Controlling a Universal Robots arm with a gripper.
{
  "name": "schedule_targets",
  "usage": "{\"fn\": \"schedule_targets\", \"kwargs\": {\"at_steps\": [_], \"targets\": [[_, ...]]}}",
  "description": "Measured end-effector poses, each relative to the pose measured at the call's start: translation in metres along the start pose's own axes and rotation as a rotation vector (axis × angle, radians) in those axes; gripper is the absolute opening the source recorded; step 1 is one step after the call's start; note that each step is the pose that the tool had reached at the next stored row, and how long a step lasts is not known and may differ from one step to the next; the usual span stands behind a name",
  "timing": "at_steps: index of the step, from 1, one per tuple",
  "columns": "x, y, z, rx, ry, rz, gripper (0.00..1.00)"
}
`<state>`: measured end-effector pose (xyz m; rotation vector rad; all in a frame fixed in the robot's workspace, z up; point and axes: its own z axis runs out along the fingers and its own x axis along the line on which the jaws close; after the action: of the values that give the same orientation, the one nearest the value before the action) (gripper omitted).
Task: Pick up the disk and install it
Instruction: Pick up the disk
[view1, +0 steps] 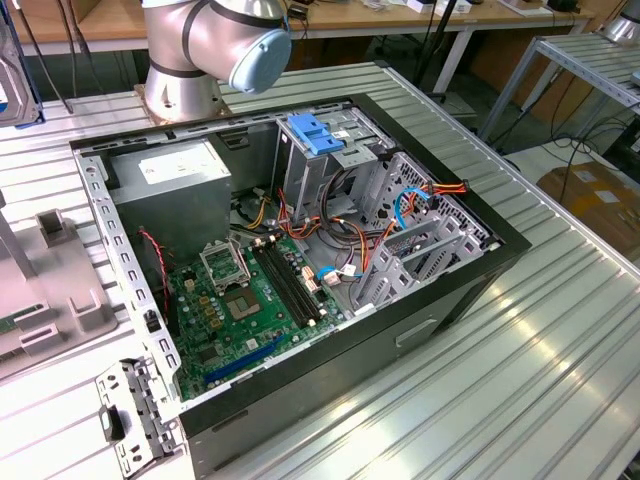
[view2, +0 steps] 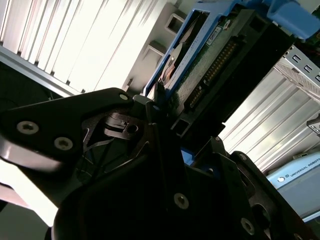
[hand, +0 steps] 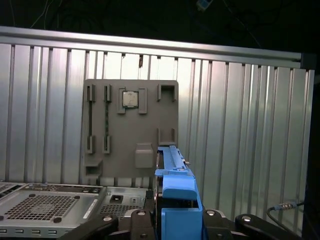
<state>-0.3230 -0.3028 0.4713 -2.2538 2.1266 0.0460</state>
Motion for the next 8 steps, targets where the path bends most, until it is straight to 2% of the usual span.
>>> {"fn": "schedule_targets", "kwargs": {"at_steps": [8], "targets": [[0.0005,-0.0091,0.0002,-0.0001,0.0,0.0,0.36]]}}
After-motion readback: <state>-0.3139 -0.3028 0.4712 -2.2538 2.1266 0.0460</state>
